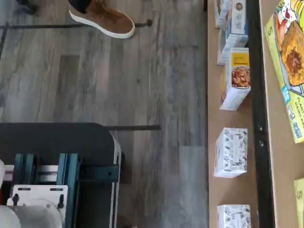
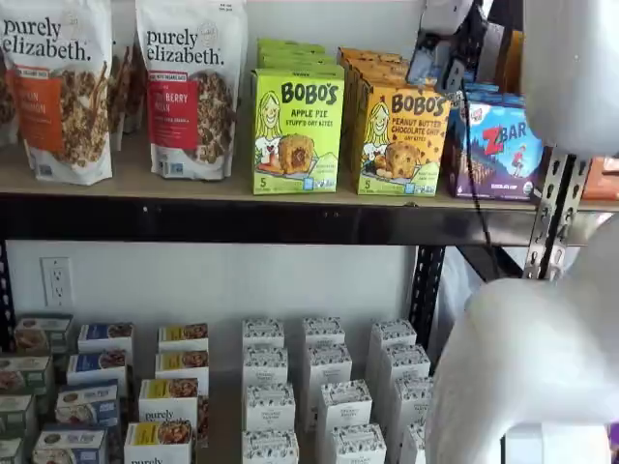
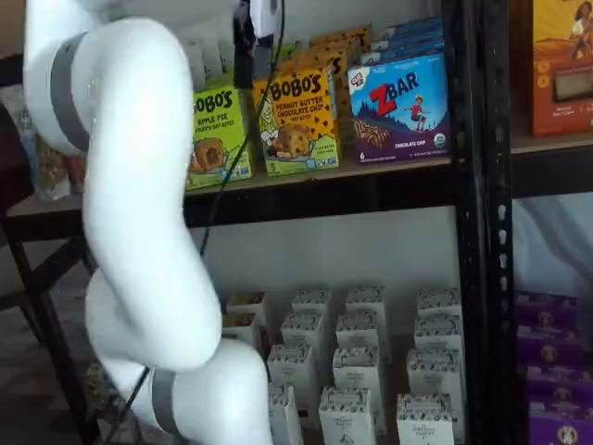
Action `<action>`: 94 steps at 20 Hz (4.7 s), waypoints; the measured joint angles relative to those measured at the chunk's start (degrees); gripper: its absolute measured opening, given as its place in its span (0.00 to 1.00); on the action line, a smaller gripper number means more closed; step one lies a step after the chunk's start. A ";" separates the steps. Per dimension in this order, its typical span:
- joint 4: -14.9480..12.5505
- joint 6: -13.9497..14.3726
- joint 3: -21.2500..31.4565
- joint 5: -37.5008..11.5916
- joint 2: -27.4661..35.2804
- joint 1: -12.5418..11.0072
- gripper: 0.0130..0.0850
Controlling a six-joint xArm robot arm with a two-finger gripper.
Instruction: Pick up the orange box on the top shelf, the fifth box from the left
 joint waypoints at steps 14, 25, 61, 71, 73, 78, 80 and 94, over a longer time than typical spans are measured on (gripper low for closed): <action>0.14 -0.45 5.81 -8.64 -4.63 -0.10 1.00; 1.26 -1.66 5.31 -11.95 -3.66 -1.56 1.00; -6.49 0.67 -6.89 -13.76 10.09 3.88 1.00; -6.95 0.66 -4.60 -14.23 10.06 4.38 1.00; -6.94 0.70 -3.45 -15.09 9.66 4.58 1.00; -7.08 0.99 -0.08 -18.42 8.32 5.31 1.00; -7.49 1.19 0.74 -19.27 8.13 5.72 1.00; -8.35 2.34 4.31 -23.57 7.21 7.52 1.00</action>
